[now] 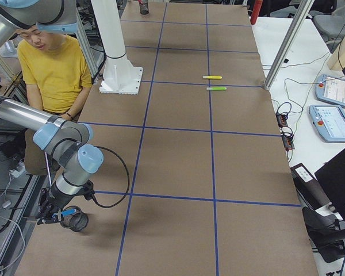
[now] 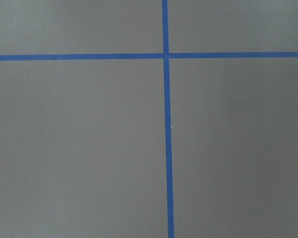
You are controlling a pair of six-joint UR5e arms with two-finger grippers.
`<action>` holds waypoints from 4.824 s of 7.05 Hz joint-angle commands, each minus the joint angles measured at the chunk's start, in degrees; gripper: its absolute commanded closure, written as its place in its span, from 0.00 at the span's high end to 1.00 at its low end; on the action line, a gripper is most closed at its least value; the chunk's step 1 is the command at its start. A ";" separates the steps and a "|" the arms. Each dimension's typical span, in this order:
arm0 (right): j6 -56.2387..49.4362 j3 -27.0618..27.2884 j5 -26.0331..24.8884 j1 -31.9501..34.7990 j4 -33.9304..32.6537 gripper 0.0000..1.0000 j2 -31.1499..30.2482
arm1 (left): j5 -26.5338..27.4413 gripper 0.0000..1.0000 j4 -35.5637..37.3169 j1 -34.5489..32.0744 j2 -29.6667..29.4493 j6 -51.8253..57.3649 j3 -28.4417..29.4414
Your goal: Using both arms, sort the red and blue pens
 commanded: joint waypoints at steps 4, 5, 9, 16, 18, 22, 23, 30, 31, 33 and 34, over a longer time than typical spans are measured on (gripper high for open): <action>-0.18 -8.00 5.64 0.03 5.10 0.00 1.11 | 0.00 0.99 -0.03 0.00 0.02 0.62 0.01; -0.26 -8.02 5.73 0.03 5.21 0.00 1.11 | 0.00 0.99 -0.11 0.00 0.46 0.71 0.01; -2.19 -8.02 8.28 0.03 5.13 0.00 1.03 | 0.00 0.99 -0.73 0.00 0.46 0.63 0.01; -2.46 -8.11 6.44 0.03 5.04 0.13 0.15 | 0.00 0.99 -0.73 0.00 0.46 0.63 0.01; -2.46 -8.02 6.18 0.03 4.95 0.34 0.15 | 0.00 0.99 -0.73 0.00 0.46 0.63 0.01; -2.37 -8.02 6.09 0.12 4.95 0.65 0.15 | 0.00 0.99 -0.73 0.00 0.46 0.63 0.01; -2.37 -7.67 6.26 0.12 4.87 0.98 0.23 | 0.00 0.99 -0.73 0.00 0.46 0.63 0.01; -1.67 -7.93 6.87 0.21 4.86 0.99 20.59 | -0.09 0.99 -0.64 0.00 0.46 0.45 0.89; -1.58 -8.02 7.57 0.21 5.13 0.99 24.98 | -0.09 0.99 -0.64 0.00 0.46 0.36 1.06; -1.15 -8.46 11.51 0.12 5.13 0.99 32.89 | -0.09 0.99 -0.64 0.00 0.37 0.19 1.68; 0.77 -10.46 16.84 0.12 5.13 0.99 37.45 | -0.09 0.99 -0.64 0.00 0.20 0.19 1.94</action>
